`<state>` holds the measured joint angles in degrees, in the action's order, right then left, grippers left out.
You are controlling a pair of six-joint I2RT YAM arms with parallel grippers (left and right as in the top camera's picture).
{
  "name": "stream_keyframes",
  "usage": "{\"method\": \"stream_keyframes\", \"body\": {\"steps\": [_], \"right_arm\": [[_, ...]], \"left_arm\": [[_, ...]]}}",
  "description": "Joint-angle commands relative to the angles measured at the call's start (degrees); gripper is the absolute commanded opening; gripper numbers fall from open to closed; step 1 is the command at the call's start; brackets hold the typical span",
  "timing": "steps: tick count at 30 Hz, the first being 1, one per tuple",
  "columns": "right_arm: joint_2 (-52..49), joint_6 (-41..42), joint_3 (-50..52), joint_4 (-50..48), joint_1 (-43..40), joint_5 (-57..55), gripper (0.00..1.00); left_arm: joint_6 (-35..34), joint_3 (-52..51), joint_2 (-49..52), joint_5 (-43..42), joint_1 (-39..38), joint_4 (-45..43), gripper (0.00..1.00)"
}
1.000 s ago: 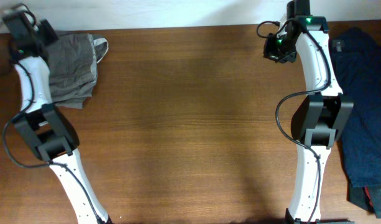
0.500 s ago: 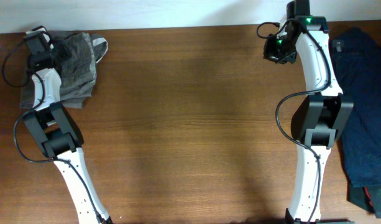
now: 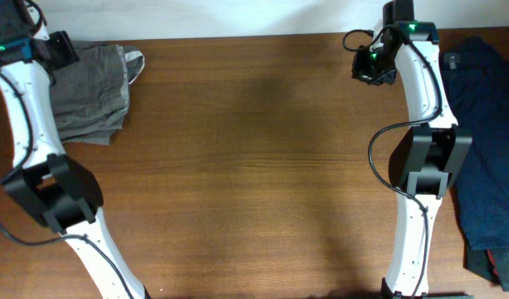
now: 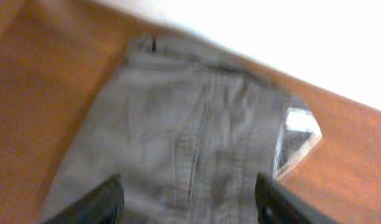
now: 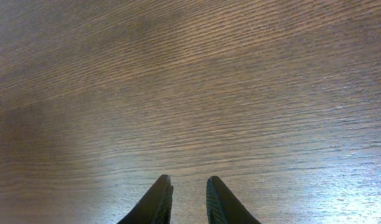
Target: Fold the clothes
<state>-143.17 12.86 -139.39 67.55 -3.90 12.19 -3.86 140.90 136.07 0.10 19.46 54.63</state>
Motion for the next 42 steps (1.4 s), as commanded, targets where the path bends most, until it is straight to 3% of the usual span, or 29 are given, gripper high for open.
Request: {"method": "stream_keyframes", "body": {"steps": [1, 12, 16, 20, 29, 33, 34, 37, 39, 42], "right_arm": [[3.0, -0.6, -1.3, 0.2, 0.5, 0.7, 0.24], [3.0, -0.6, -1.3, 1.0, 0.5, 0.7, 0.24], [3.0, -0.6, -1.3, 1.0, 0.5, 0.7, 0.24], [3.0, -0.6, -1.3, 0.8, 0.5, 0.7, 0.24], [3.0, -0.6, -1.3, -0.7, 0.5, 0.7, 0.25], [3.0, -0.6, -1.3, -1.8, 0.5, 0.7, 0.31], [3.0, -0.6, -1.3, -2.7, 0.5, 0.7, 0.35], [3.0, -0.6, -1.3, -3.2, 0.3, 0.7, 0.43], [3.0, -0.6, -1.3, -3.2, 0.1, 0.7, 0.50], [3.0, -0.6, -1.3, -3.1, -0.7, -0.3, 0.53]], "left_arm": [[0.3, -0.4, -0.6, -0.3, 0.2, 8.2, 0.67], [0.3, -9.7, 7.3, -0.9, 0.2, 4.8, 0.66], [0.3, -9.7, 9.7, -6.6, 0.1, 7.5, 0.59], [0.2, -9.5, 9.6, -12.0, 0.1, 11.5, 0.58], [-0.6, -7.3, 3.1, -8.3, 0.1, 13.3, 0.59], [-0.6, -6.8, -0.8, -7.1, 0.1, 13.2, 0.60], [-0.6, -6.8, -1.9, -7.1, 0.1, 13.2, 0.69], [-0.6, -6.8, -2.2, -7.2, 0.1, 13.9, 0.78], [-0.6, -6.8, -1.9, -7.2, 0.1, 14.8, 0.78], [-0.6, -7.0, -1.9, -7.1, 0.1, 15.9, 0.78]]}}
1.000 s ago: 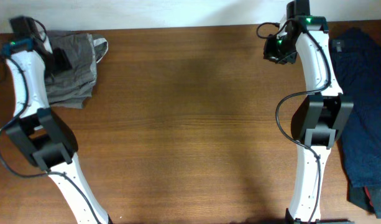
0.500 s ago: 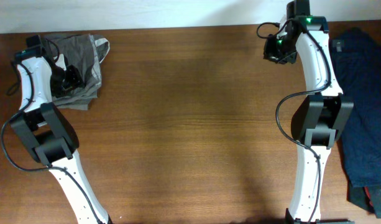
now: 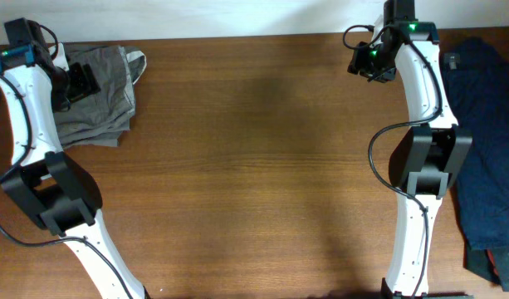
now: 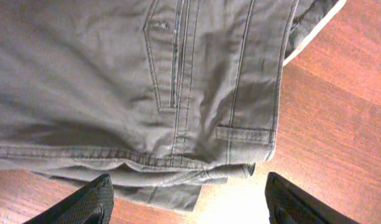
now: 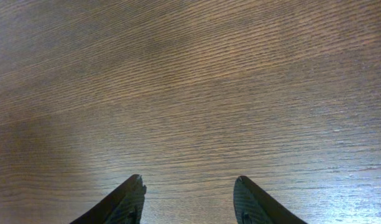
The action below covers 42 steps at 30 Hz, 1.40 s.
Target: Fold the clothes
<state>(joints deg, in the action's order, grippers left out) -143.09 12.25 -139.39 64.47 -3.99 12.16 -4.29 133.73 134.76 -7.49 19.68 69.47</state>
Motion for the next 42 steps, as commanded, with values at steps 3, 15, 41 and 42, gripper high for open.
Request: {"method": "stream_keyframes", "body": {"steps": [3, 15, 41, 42], "right_arm": [[2.9, 0.1, -1.3, 0.7, -1.8, -0.7, 0.53], [2.9, 0.0, -1.3, 2.6, -3.4, -0.8, 0.53], [2.9, 0.0, -1.3, 2.9, -3.4, -0.8, 0.53], [2.9, 0.0, -1.3, 3.0, -3.4, -0.8, 0.53]], "left_arm": [[-0.4, -0.1, -0.6, 0.6, 0.1, 2.2, 0.62], [-5.3, -11.4, -0.6, 3.9, 1.0, 5.5, 0.01], [-9.4, -24.2, -0.5, 6.9, 6.8, -12.6, 0.01], [-9.5, -24.2, -0.5, 6.9, 6.8, -13.4, 0.01]]}}
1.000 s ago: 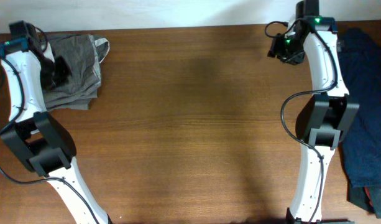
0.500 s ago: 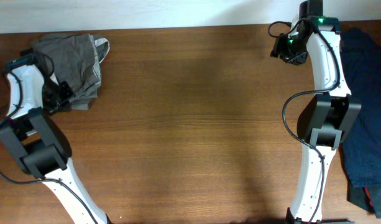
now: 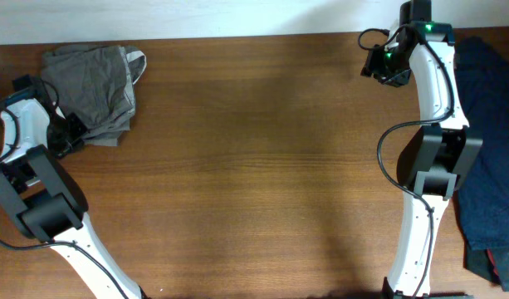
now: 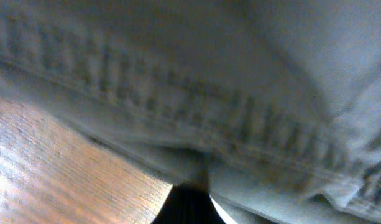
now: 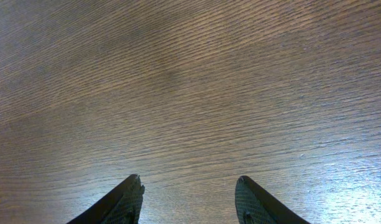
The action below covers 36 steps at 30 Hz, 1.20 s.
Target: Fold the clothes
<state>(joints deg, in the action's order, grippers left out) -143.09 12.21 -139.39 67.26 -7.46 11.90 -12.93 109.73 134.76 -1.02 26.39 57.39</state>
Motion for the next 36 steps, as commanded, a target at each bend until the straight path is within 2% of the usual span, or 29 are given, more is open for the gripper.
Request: {"method": "stream_keyframes", "body": {"steps": [1, 19, 24, 29, 36], "right_arm": [[2.9, 0.0, -1.3, 0.2, 0.1, -0.5, 0.53], [2.9, 0.1, -1.3, 0.3, 0.1, -0.5, 0.53], [2.9, 0.1, -1.3, 0.3, 0.1, -0.5, 0.53], [3.0, 0.3, -1.4, 0.9, -0.1, 0.6, 0.55], [3.2, 0.3, -4.4, 1.0, -0.2, 1.0, 0.61]], "left_arm": [[-1.0, -0.2, -0.5, 0.5, 0.1, -2.1, 0.01], [-1.2, -0.2, 3.4, 2.3, 1.2, -11.3, 0.01], [-1.2, -0.2, 3.5, -1.5, 1.1, -14.0, 0.01], [-1.2, 2.8, 3.1, -6.3, 1.1, -10.4, 0.01], [-0.7, 7.9, -1.2, -6.3, 0.5, -4.2, 0.02]]}}
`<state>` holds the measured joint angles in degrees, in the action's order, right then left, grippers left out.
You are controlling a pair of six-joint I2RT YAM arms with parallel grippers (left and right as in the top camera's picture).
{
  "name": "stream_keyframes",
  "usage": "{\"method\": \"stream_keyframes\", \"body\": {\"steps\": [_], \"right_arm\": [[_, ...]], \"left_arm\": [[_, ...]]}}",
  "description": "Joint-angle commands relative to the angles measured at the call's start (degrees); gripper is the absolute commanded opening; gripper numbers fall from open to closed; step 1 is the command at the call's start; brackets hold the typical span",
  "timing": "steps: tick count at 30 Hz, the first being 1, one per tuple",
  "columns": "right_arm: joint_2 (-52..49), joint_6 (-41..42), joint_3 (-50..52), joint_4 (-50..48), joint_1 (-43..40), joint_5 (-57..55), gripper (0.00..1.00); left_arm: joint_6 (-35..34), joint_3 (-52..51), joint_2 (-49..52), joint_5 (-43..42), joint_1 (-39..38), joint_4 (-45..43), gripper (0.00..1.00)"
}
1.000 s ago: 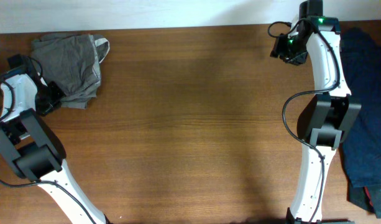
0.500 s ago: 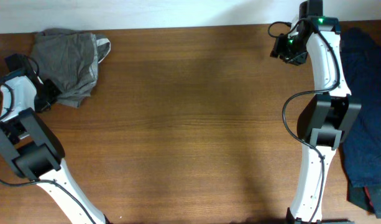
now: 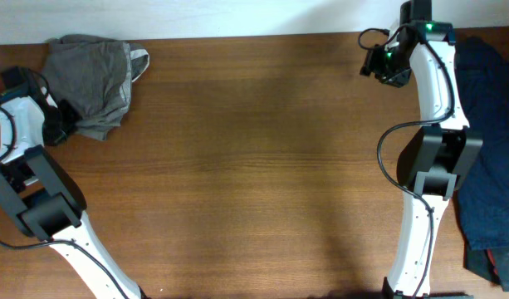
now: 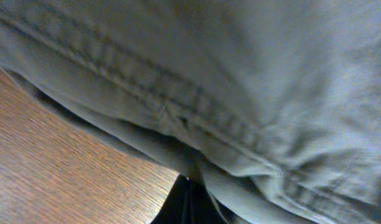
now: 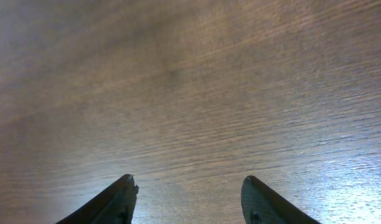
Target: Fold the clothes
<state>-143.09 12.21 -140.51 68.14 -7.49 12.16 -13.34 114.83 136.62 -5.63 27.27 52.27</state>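
Note:
Grey trousers (image 3: 96, 71) lie bundled at the table's far left corner; in the left wrist view the trousers (image 4: 209, 74) fill most of the frame. My left gripper (image 3: 56, 124) is at their near left edge. Seen close, the left gripper (image 4: 189, 186) is shut on the trousers' lower hem, fingers pressed together. At the far right my right gripper (image 3: 374, 68) hangs above bare wood. In its own view the right gripper (image 5: 190, 186) is open with nothing between its fingers (image 5: 125, 199).
A heap of dark blue clothes (image 3: 486, 141) covers the right edge of the brown wooden table (image 3: 254, 166). The white wall runs along the far edge.
The left gripper, still shut on the trousers' hem, has moved a little toward the far edge, and the bundle has shifted and bunched with it. The right gripper is unchanged.
First the left gripper was open above the far left of the trousers and the right gripper was shut over bare table. Then the right gripper was open and the left open over the trousers. Later the left was shut on the near hem; now the bundle has shifted.

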Motion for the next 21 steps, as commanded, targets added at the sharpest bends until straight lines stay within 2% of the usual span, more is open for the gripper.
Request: {"method": "stream_keyframes", "body": {"steps": [1, 4, 5, 6, 7, 9, 10, 11, 13, 14, 15, 16, 21], "right_arm": [[3.2, 0.3, -3.7, 0.3, -0.1, 0.7, 0.63], [3.2, 0.3, -5.5, 1.9, -0.2, -0.2, 0.70], [3.2, 0.3, -6.4, 2.7, -0.4, -1.6, 0.77], [3.2, 0.3, -7.2, 3.4, -0.8, -2.8, 0.97], [3.2, 0.3, -8.0, 3.9, -1.3, -3.5, 0.99], [3.2, 0.7, -9.7, 4.7, -2.8, -4.0, 0.99], [3.2, 0.7, -10.3, 4.8, -3.7, -4.0, 0.99], [3.2, 0.7, -11.0, 4.9, -5.4, -4.0, 0.99], [3.2, 0.7, -11.3, 4.9, -7.8, -4.0, 0.99], [3.2, 0.5, -11.2, 4.9, -9.2, -4.0, 0.98], [3.2, 0.0, -11.2, 4.9, -10.3, -4.0, 0.99], [3.1, 0.0, -11.2, 5.0, -11.7, -4.3, 0.99], [3.1, -0.2, -11.2, 5.0, -16.4, -7.7, 0.99]], "left_arm": [[-0.3, 2.9, -4.1, -1.7, -0.5, 1.2, 0.04], [0.0, 2.9, -8.0, -1.6, -1.3, 1.9, 0.08], [0.9, 2.9, -9.2, -1.6, -1.6, 1.9, 0.11], [2.3, 2.9, -10.6, -1.4, -1.9, 2.1, 0.15], [3.2, 2.9, -12.0, -0.7, -2.3, 2.3, 0.19], [4.1, 2.9, -14.3, 1.0, -3.1, 2.7, 0.38], [4.1, 2.9, -15.3, 1.5, -3.5, 2.7, 0.51], [4.1, 2.9, -16.6, 1.5, -4.1, 2.7, 0.69], [4.0, 2.9, -17.4, 1.4, -4.8, 2.6, 0.83], [4.0, 2.9, -17.6, 1.4, -5.0, 2.5, 0.87], [4.0, 2.9, -17.6, 1.4, -5.3, 2.5, 0.96], [4.0, 2.9, -17.6, 1.4, -5.5, 2.5, 0.99], [4.0, 2.9, -17.4, 1.3, -6.4, 2.4, 0.99]]}}
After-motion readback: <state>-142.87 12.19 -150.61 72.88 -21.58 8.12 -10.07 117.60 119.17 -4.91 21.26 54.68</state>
